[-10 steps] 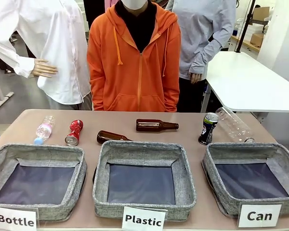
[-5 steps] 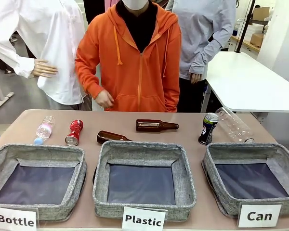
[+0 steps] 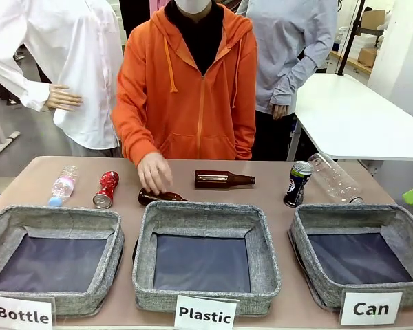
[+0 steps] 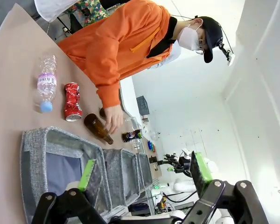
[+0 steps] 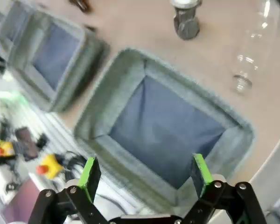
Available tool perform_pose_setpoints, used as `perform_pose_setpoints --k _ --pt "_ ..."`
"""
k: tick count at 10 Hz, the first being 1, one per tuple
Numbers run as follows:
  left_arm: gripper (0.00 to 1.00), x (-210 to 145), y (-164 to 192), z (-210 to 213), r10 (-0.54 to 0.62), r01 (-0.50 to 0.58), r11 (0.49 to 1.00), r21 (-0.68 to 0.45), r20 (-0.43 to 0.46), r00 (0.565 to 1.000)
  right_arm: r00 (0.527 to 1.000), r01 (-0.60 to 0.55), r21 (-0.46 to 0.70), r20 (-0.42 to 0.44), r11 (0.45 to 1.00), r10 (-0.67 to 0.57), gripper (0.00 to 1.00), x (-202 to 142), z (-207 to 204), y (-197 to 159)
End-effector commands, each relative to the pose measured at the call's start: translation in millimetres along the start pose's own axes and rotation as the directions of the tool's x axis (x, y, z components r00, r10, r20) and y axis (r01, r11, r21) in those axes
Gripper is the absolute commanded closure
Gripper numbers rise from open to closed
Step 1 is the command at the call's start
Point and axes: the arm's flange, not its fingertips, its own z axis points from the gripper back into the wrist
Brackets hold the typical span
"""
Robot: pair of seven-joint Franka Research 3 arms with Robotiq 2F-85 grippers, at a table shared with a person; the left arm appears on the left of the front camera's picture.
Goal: Sort the can waste into the basket.
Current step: Pick up the can waste from the table and place it in the right Fabric basket.
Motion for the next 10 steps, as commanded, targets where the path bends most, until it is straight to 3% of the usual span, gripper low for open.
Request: perform_pose_setpoints --k 1,2,3,5,6,7,10 --pt "0.00 1.0 -0.7 1.0 -0.027 0.027 0.999 -0.021 0.011 1.000 0.978 -0.200 -0.153 -0.095 0.968 0.187 0.00 18.3 -34.9 3.8" --pt "0.00 1.0 -0.7 1.0 -0.027 0.027 0.999 -0.021 0.011 1.000 0.963 -0.268 -0.161 -0.082 0.950 0.257 0.00 23.1 -39.1 13.2" --pt "0.00 1.0 -0.7 1.0 -0.027 0.027 0.999 -0.021 0.011 1.000 0.992 -0.115 -0.074 -0.069 0.991 0.110 0.00 19.8 -15.1 10.1" --pt "0.00 1.0 -0.7 1.0 -0.027 0.027 0.999 -0.021 0.011 1.000 0.992 -0.115 -0.074 -0.069 0.991 0.110 0.00 19.8 -15.1 10.1" --pt "0.00 1.0 -0.7 1.0 -0.027 0.027 0.999 -0.021 0.011 1.000 0.981 -0.183 -0.101 -0.090 0.978 0.174 0.00 27.3 -27.7 15.1" --pt "0.00 1.0 -0.7 1.0 -0.027 0.027 0.999 -0.021 0.011 1.000 0.942 -0.335 -0.034 -0.031 0.942 0.334 0.00 43.5 -33.8 2.5" --pt "0.00 1.0 -0.7 1.0 -0.027 0.027 0.999 -0.021 0.011 1.000 0.833 -0.549 0.049 0.113 0.835 0.541 0.00 67.2 -35.4 -46.4"
